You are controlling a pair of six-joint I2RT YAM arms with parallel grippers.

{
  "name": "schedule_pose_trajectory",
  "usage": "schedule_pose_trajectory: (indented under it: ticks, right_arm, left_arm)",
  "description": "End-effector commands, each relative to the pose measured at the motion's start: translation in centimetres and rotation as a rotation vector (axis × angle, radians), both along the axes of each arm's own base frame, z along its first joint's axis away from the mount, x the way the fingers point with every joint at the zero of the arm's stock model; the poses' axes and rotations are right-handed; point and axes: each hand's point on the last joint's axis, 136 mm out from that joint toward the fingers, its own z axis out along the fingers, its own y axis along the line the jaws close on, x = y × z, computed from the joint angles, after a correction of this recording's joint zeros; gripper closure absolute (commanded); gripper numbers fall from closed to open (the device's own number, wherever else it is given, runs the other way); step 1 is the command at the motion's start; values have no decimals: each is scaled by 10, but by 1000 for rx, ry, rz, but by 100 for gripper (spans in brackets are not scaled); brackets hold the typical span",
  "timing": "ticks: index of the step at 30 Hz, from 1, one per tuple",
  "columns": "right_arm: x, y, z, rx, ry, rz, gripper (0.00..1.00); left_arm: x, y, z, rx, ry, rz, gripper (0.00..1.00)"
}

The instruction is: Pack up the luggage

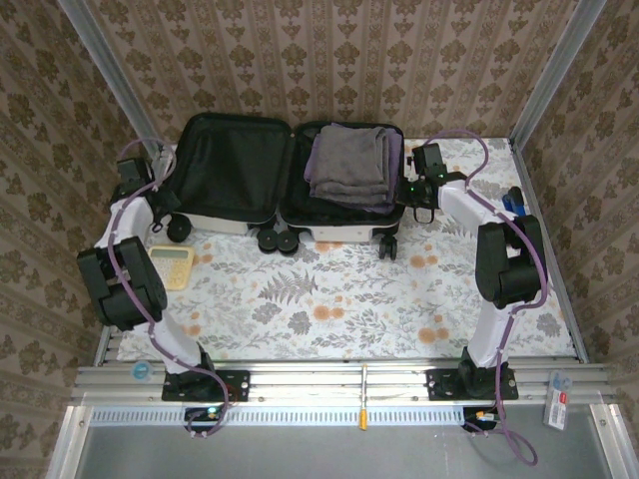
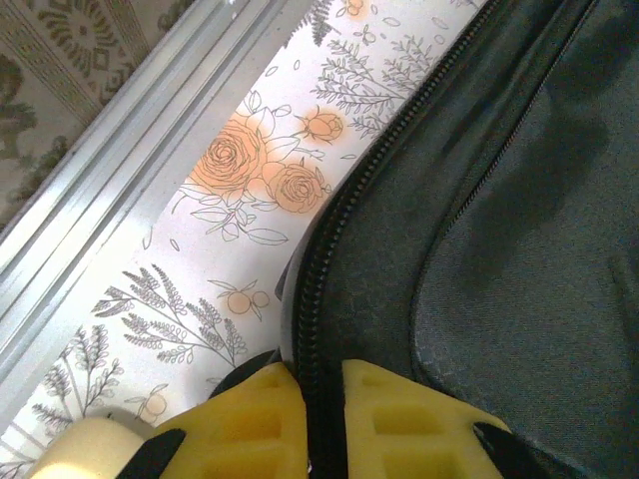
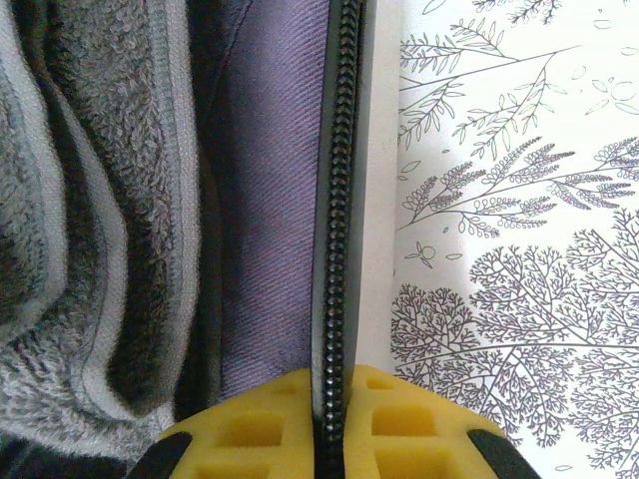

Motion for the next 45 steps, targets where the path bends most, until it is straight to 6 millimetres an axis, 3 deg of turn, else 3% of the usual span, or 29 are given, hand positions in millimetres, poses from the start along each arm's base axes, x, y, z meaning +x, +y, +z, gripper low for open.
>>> schedule_pose_trajectory:
  ticks: [1, 8, 20, 24, 30, 38, 45]
  right_arm:
    - [-18, 19, 11, 13, -6, 92, 100]
    - [-29, 26, 7, 9, -2, 113, 100]
    - [-31, 36, 5, 16, -8, 137, 100]
    - [-30, 38, 3, 21, -5, 142, 100]
    - [-29, 39, 4, 35, -5, 139, 100]
    - [-30, 40, 4, 42, -6, 136, 100]
    - [-31, 37, 5, 43, -12, 123, 97]
  left_arm:
    - [0, -31, 54, 75, -116, -137, 100]
    - [-18, -54, 93, 127, -190, -159, 100]
    - [-55, -145, 172, 191, -401, -335, 100]
    - [-59, -189, 189, 224, -439, -459, 100]
    - [-56, -257, 198, 258, -454, -606, 100]
    - [-53, -363, 213, 225, -507, -782, 100]
    - [-66, -462, 230, 105, -562, -951, 100]
